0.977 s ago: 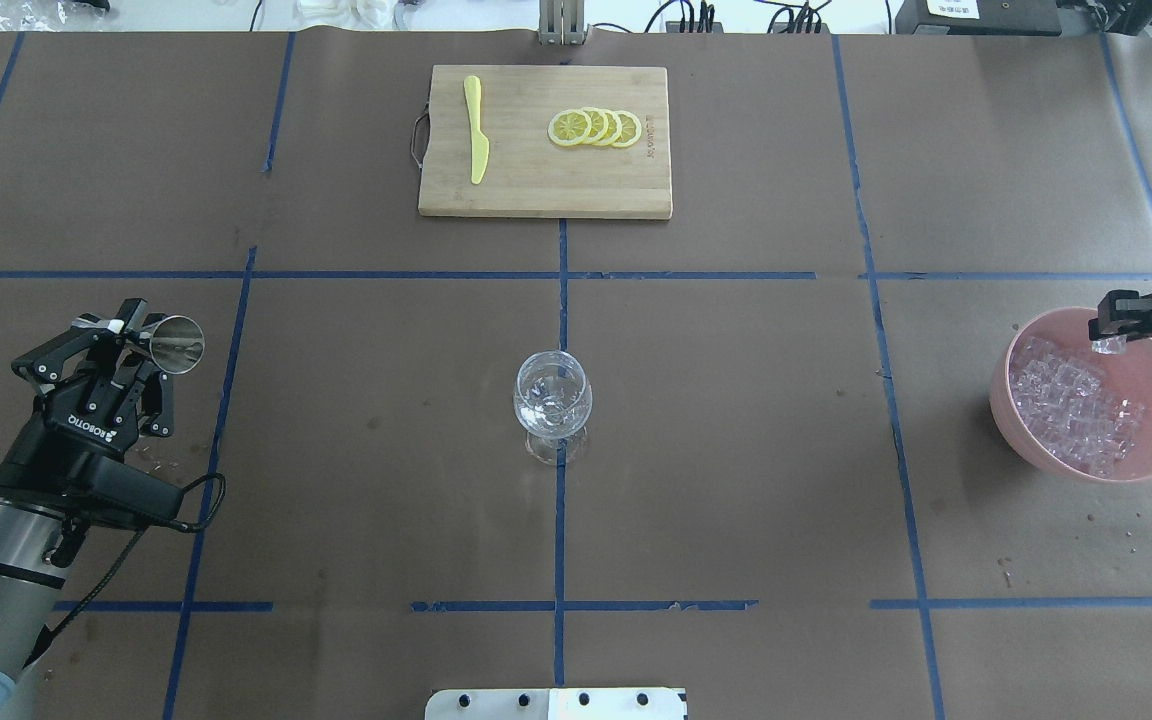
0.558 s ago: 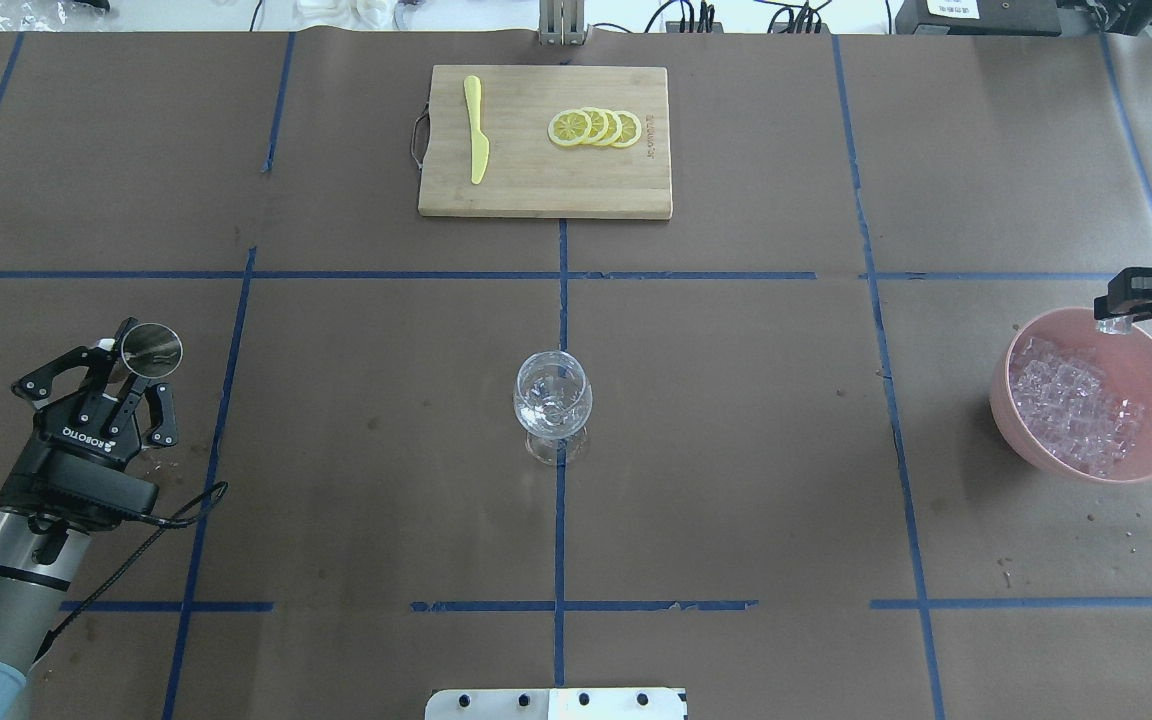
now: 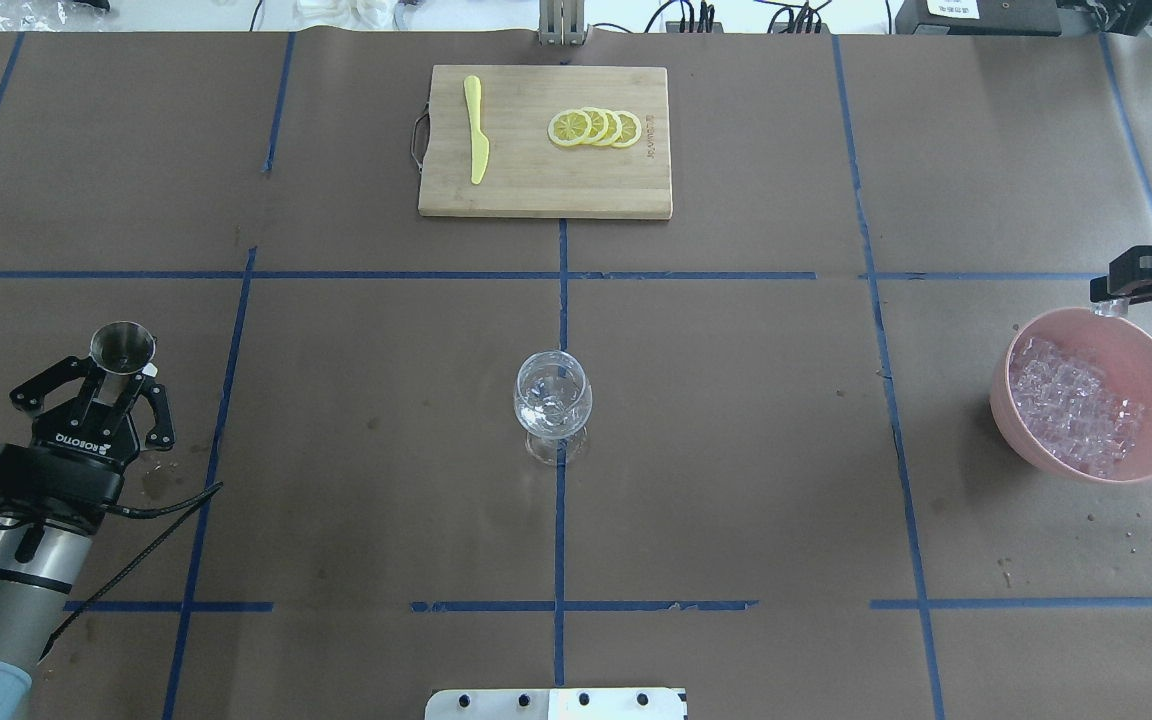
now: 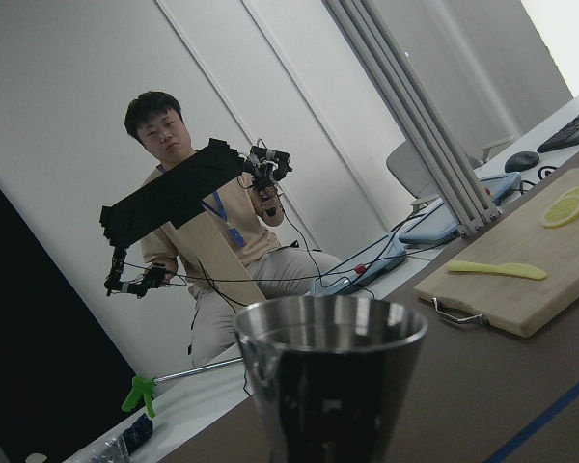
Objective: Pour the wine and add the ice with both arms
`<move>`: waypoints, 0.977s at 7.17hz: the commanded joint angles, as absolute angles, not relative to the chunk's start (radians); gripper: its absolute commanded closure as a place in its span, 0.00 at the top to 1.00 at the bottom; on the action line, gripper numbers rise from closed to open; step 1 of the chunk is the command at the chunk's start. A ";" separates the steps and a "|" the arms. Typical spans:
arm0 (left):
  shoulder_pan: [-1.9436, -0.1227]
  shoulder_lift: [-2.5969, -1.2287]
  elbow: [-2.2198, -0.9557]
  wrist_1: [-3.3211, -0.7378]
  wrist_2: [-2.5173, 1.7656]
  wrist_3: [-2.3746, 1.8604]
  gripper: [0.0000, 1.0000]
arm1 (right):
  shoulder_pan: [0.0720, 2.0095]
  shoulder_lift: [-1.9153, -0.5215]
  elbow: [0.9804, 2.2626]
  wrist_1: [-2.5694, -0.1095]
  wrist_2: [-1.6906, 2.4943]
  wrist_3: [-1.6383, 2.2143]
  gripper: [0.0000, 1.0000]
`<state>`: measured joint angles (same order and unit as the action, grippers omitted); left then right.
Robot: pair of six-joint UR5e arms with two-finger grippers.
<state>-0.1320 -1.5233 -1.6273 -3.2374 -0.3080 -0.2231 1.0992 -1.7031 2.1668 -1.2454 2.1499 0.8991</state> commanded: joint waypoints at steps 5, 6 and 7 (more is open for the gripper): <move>-0.114 -1.525 -1.526 -3.199 -0.308 -0.769 0.00 | 1.101 -1.661 2.189 -1.244 2.155 0.960 0.00; -0.112 -1.525 -1.517 -3.121 -0.307 -0.889 0.00 | 1.101 -1.661 2.194 -1.244 2.155 0.959 0.00; -0.110 -1.525 -1.517 -3.058 -0.304 -0.972 0.00 | 1.101 -1.661 2.192 -1.244 2.155 0.959 0.00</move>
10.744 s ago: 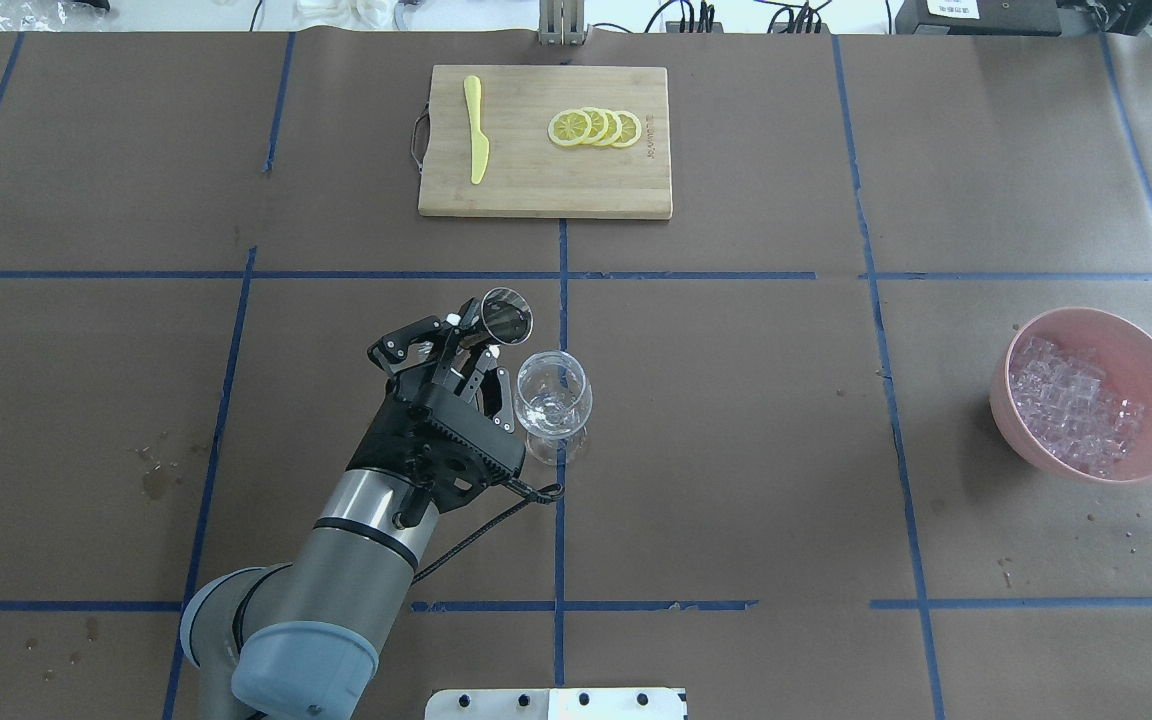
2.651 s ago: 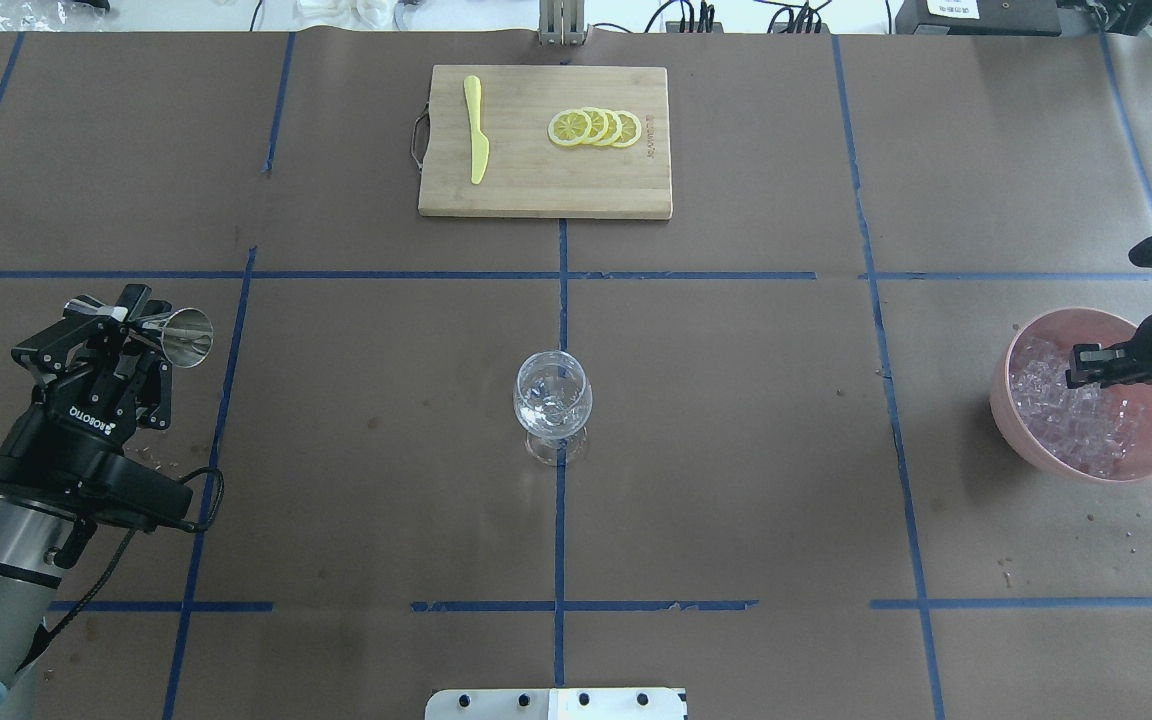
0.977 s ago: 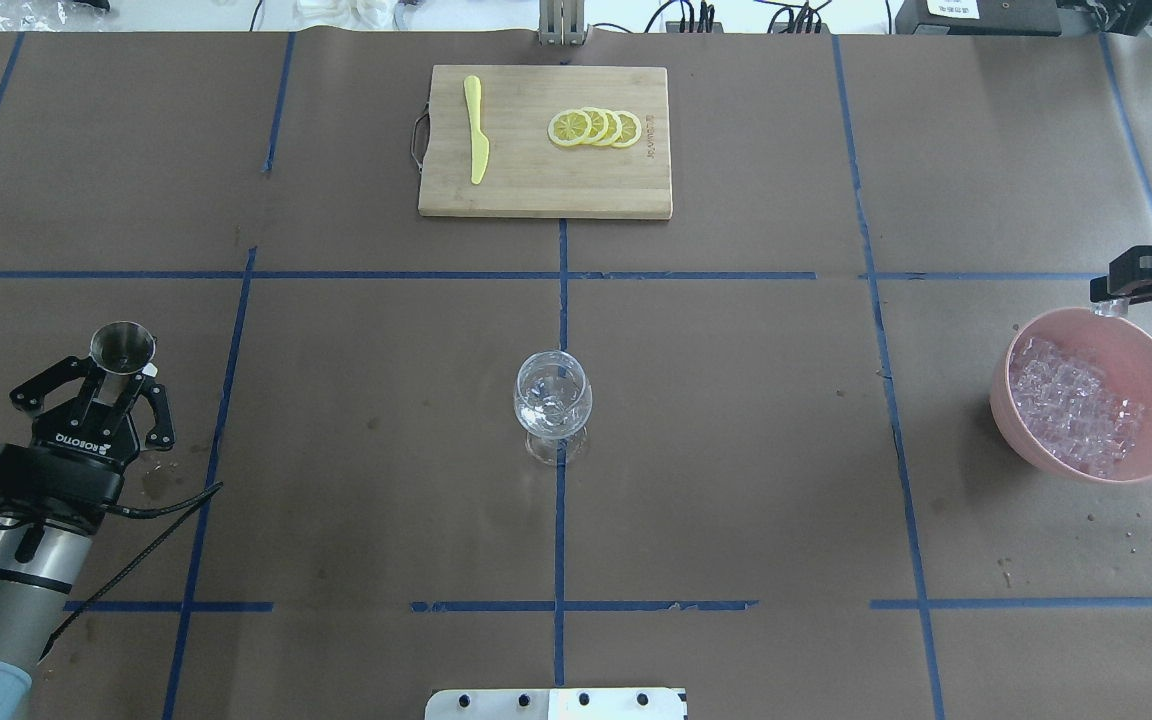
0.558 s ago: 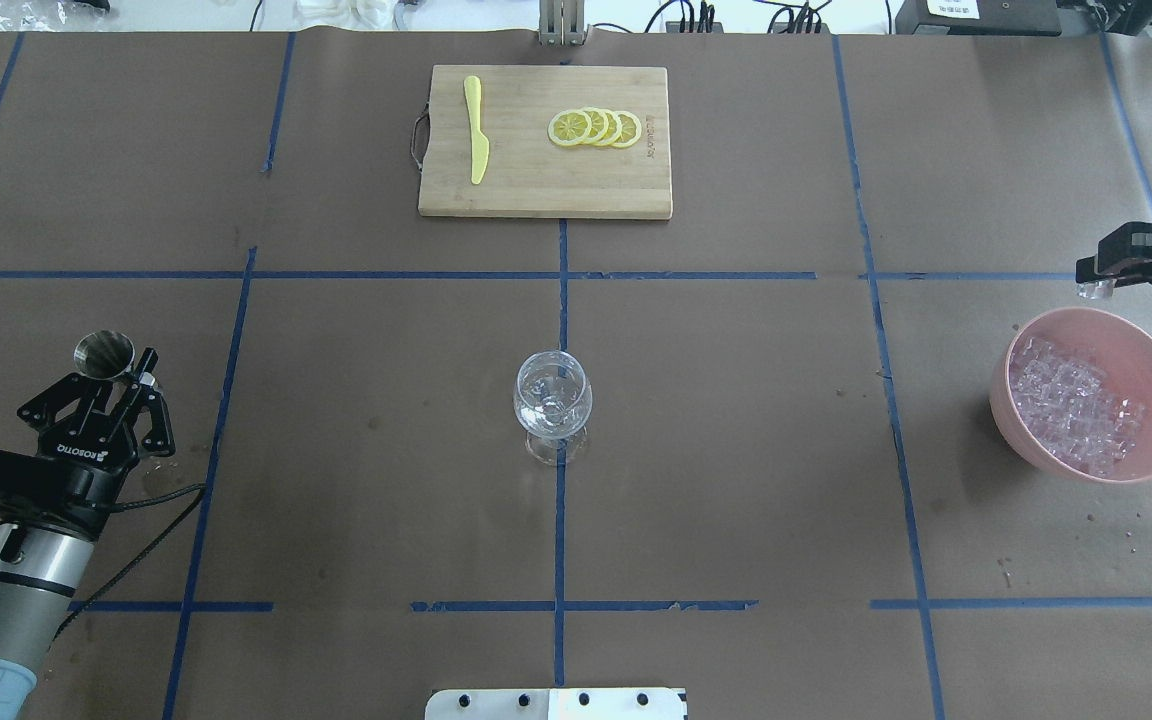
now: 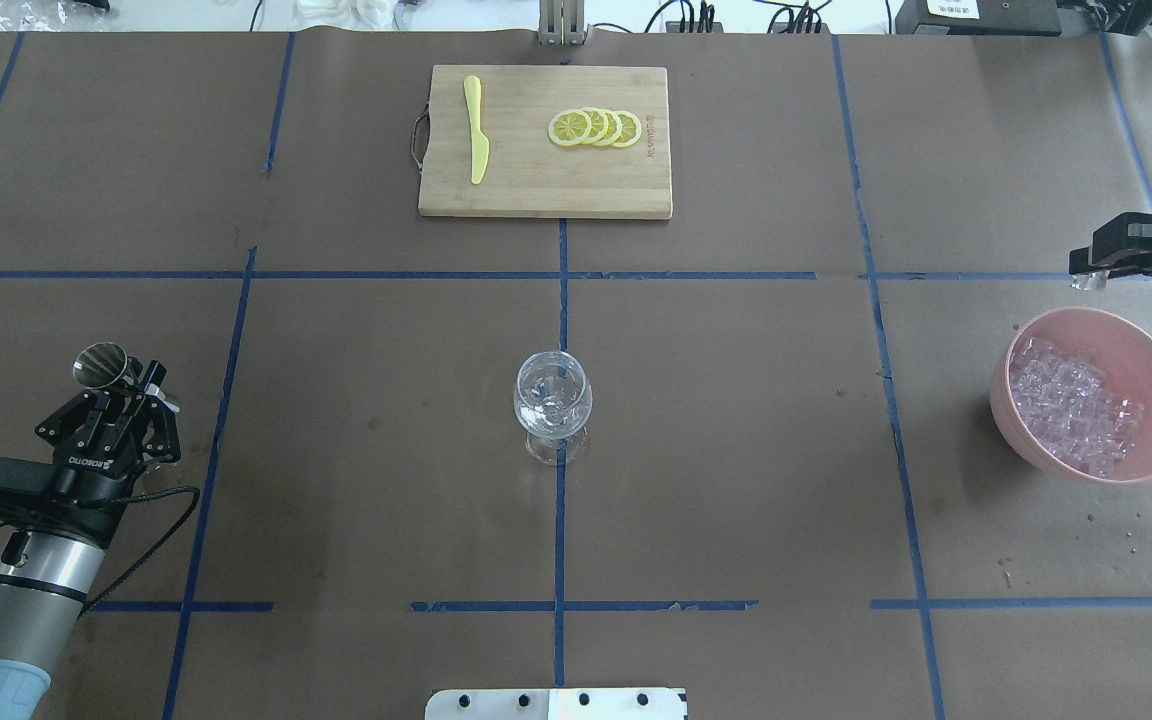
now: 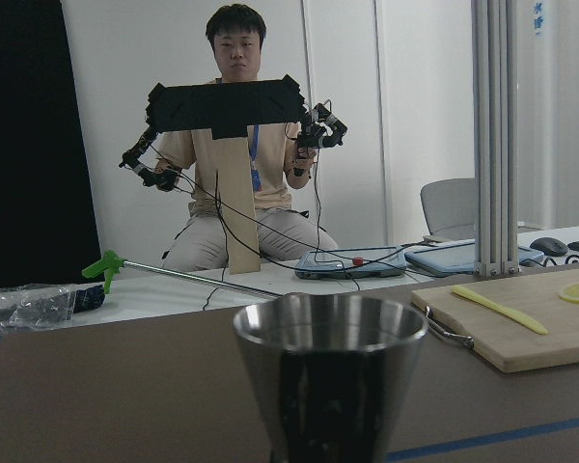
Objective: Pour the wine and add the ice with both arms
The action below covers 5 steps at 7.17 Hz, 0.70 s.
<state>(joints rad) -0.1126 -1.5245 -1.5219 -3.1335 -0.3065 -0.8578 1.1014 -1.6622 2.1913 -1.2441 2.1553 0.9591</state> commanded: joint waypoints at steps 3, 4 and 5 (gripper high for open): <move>-0.110 -1.529 -1.474 -3.020 -0.273 -0.995 0.00 | 1.101 -1.661 2.192 -1.244 2.155 0.959 0.00; -0.109 -1.532 -1.459 -3.020 -0.272 -0.997 0.00 | 1.101 -1.661 2.192 -1.244 2.155 0.959 0.00; -0.109 -1.534 -1.459 -3.020 -0.272 -1.000 0.00 | 1.101 -1.661 2.192 -1.244 2.155 0.959 0.00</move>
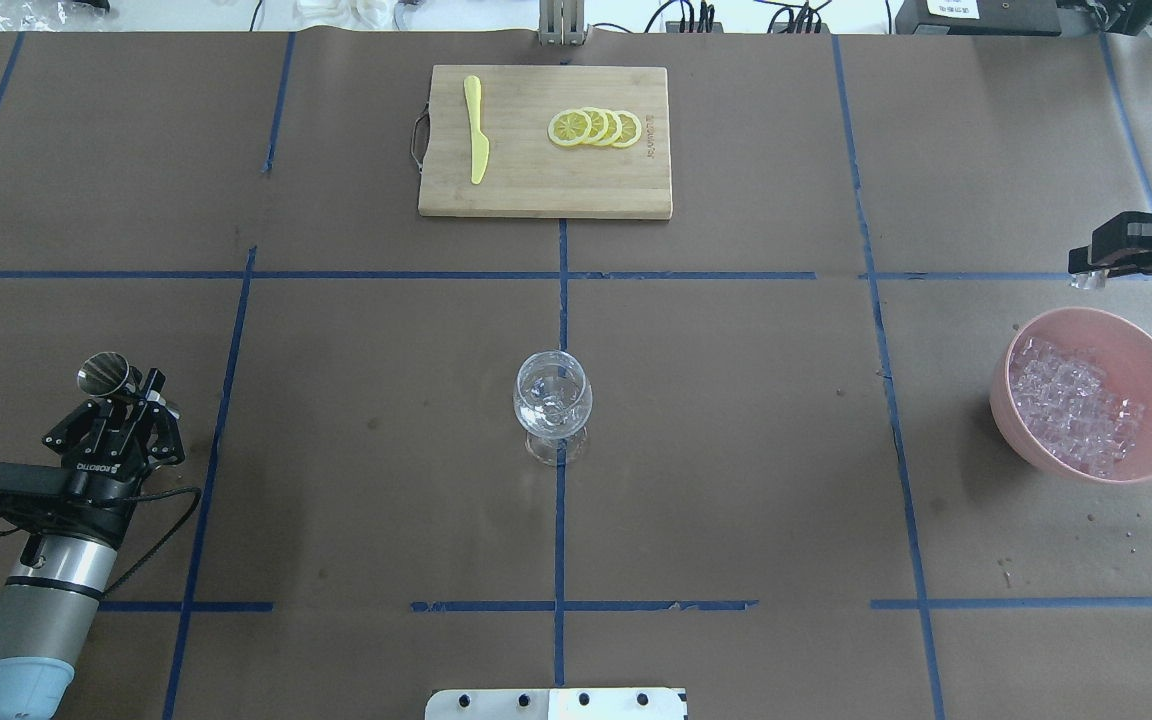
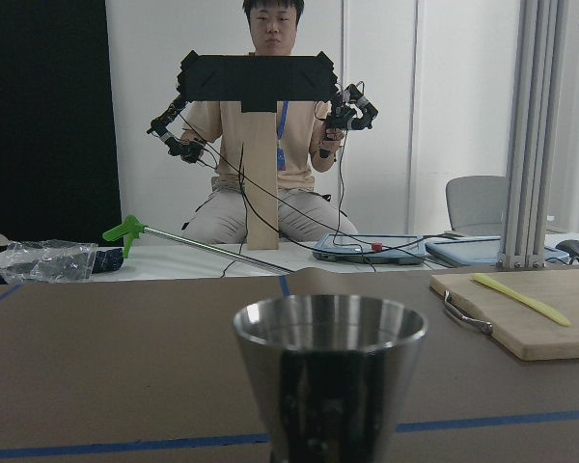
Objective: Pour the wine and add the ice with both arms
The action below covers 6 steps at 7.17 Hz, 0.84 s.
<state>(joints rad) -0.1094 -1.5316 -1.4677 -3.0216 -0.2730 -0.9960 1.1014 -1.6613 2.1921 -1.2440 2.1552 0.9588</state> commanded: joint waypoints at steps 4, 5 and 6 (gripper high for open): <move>-0.100 -1.545 -1.459 -3.011 -0.275 -1.055 0.00 | 1.101 -1.661 2.189 -1.246 2.157 0.959 0.00; -0.097 -1.552 -1.459 -3.010 -0.279 -1.055 0.00 | 1.101 -1.661 2.189 -1.246 2.157 0.959 0.00; -0.097 -1.566 -1.459 -3.008 -0.282 -1.055 0.00 | 1.101 -1.661 2.189 -1.246 2.158 0.959 0.00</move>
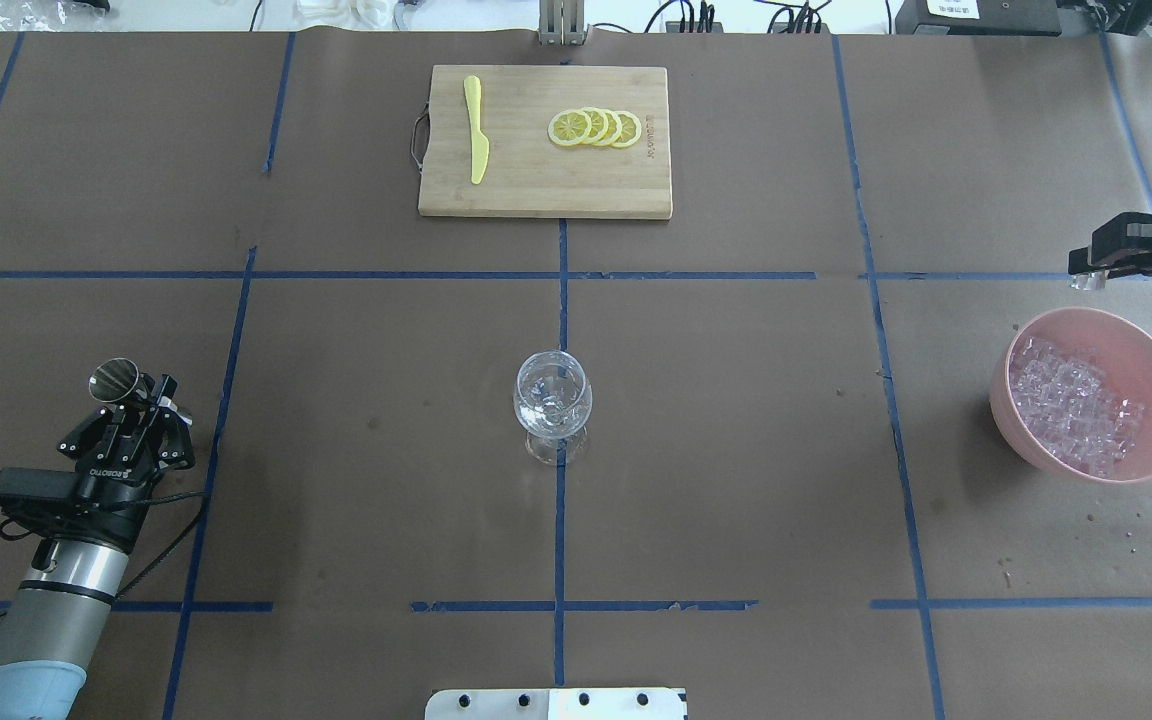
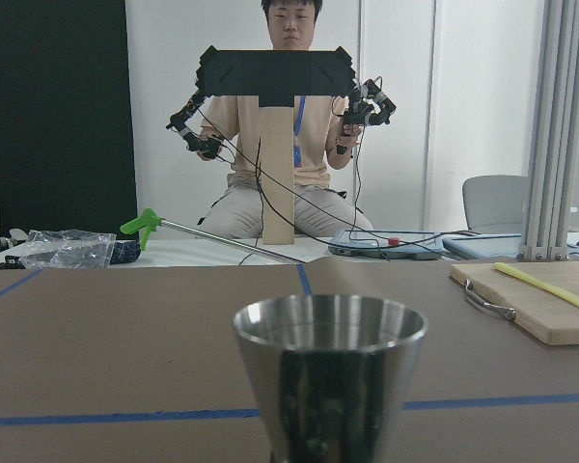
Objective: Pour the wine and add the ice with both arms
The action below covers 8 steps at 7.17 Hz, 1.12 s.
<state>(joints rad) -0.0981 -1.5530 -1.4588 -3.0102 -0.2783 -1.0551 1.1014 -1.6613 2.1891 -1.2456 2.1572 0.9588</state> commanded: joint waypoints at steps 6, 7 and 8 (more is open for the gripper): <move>-0.087 -1.569 -1.454 -2.974 -0.282 -1.054 0.32 | 1.101 -1.661 2.186 -1.246 2.158 0.959 0.00; -0.087 -1.569 -1.454 -2.974 -0.282 -1.054 0.35 | 1.101 -1.657 2.192 -1.244 2.161 0.960 0.00; -0.087 -1.569 -1.454 -2.974 -0.282 -1.054 0.39 | 1.100 -1.631 2.192 -1.246 2.186 0.962 0.00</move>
